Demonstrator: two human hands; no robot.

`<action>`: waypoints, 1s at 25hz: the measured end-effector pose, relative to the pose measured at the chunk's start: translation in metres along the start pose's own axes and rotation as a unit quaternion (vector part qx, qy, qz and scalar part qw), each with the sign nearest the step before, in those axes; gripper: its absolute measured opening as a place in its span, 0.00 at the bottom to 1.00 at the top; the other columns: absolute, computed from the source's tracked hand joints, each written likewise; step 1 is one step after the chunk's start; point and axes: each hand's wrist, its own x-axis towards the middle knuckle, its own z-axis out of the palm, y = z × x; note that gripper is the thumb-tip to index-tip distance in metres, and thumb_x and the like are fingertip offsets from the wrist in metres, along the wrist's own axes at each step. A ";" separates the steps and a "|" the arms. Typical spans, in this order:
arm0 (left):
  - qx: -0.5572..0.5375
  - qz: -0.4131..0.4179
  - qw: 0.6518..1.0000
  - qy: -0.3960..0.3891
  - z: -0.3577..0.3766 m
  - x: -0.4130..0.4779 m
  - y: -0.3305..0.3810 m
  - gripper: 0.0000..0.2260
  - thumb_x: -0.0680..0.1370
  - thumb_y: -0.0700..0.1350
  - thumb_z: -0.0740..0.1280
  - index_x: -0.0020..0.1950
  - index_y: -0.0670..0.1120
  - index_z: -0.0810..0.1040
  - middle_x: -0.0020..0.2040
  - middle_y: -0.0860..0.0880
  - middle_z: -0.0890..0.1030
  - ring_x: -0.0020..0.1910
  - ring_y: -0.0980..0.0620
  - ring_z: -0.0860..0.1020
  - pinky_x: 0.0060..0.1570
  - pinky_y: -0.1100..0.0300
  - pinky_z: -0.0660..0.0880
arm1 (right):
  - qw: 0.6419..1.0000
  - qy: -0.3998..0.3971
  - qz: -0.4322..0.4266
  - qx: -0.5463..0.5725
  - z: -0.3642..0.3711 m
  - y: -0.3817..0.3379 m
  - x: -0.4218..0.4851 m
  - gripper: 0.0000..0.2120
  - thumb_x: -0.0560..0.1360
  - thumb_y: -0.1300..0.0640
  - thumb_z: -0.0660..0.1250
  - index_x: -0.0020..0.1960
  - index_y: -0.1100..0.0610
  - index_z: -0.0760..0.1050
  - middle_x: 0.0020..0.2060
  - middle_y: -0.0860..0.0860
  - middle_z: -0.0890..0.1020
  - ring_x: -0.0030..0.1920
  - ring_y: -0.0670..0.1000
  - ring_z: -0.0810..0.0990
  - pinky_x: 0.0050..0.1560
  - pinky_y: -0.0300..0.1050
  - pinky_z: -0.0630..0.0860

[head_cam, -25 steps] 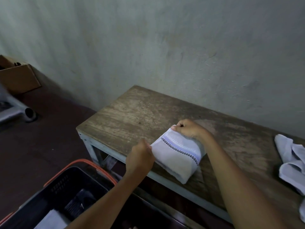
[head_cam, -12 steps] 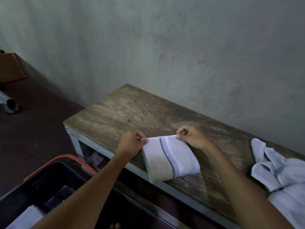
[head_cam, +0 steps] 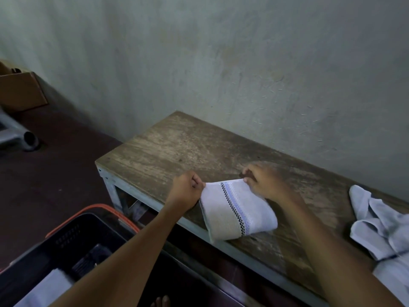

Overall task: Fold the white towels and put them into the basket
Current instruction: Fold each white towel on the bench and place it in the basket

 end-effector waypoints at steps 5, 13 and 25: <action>-0.040 -0.065 0.995 0.062 -0.002 -0.012 0.006 0.08 0.77 0.45 0.64 0.44 0.41 0.77 0.36 0.47 0.77 0.38 0.50 0.75 0.40 0.64 0.69 | 0.991 0.078 -0.105 -0.042 0.007 -0.058 -0.022 0.14 0.80 0.51 0.54 0.63 0.52 0.70 0.61 0.50 0.74 0.63 0.53 0.68 0.61 0.48 0.62; -0.235 -0.149 0.957 -0.082 0.002 -0.102 0.012 0.22 0.82 0.51 0.50 0.46 0.39 0.78 0.25 0.46 0.74 0.20 0.51 0.71 0.20 0.65 0.66 | 0.990 -0.131 0.030 -0.041 0.037 -0.056 -0.047 0.34 0.73 0.28 0.44 0.76 0.39 0.44 0.77 0.49 0.40 0.76 0.50 0.36 0.74 0.59 0.36; -0.239 -0.032 0.953 -0.181 0.018 -0.134 -0.007 0.08 0.76 0.48 0.68 0.51 0.45 0.75 0.25 0.52 0.76 0.20 0.52 0.74 0.24 0.64 0.70 | 0.994 -0.078 0.056 -0.047 0.044 -0.058 -0.046 0.36 0.71 0.27 0.40 0.76 0.39 0.44 0.77 0.49 0.42 0.76 0.50 0.36 0.74 0.60 0.38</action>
